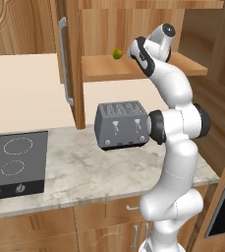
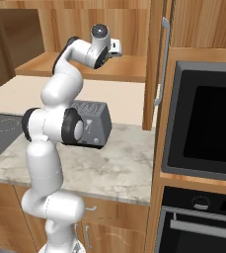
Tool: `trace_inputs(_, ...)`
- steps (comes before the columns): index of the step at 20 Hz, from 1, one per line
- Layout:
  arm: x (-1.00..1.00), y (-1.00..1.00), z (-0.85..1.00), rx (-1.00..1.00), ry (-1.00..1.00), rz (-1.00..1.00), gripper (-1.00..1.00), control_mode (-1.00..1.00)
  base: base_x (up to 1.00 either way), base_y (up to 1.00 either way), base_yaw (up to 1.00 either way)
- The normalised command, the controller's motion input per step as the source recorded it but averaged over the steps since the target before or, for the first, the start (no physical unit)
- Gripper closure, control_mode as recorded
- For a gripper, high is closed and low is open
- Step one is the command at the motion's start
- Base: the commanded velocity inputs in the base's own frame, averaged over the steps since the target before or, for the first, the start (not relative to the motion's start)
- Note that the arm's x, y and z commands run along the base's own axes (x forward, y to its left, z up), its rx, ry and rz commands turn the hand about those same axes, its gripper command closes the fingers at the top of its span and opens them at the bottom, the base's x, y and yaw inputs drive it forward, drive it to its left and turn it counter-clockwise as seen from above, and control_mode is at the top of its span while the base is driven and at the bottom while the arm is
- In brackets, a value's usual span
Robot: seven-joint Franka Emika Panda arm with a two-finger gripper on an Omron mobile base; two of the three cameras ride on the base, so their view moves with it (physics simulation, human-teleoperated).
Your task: Pick the mangos from the cabinet and place them in one bowl. Pick the carrot from the sink and place it in the other bowl.
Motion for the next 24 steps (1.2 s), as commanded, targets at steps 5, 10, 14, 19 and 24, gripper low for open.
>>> trace_inputs(5, 0.00, 0.00, 0.00, 0.00, 0.00, 0.00, 1.00, -1.00, 0.00, 0.00, 0.00)
trace_inputs(10, -0.22, 0.00, 0.07, 0.00, 0.00, 0.00, 1.00, -1.00, 0.00, 0.00, 0.00)
trace_inputs(14, -0.41, 0.00, 0.27, 0.00, 0.00, 0.00, 1.00, -1.00, 0.00, 0.00, 0.00)
trace_inputs(19, -0.71, 0.00, 0.03, 0.00, -0.06, 0.00, 1.00, -1.00, 0.00, 0.00, 0.00)
trace_inputs(24, -0.83, 0.00, 0.12, 0.00, -0.04, 0.00, 1.00, -1.00, 0.00, 0.00, 0.00)
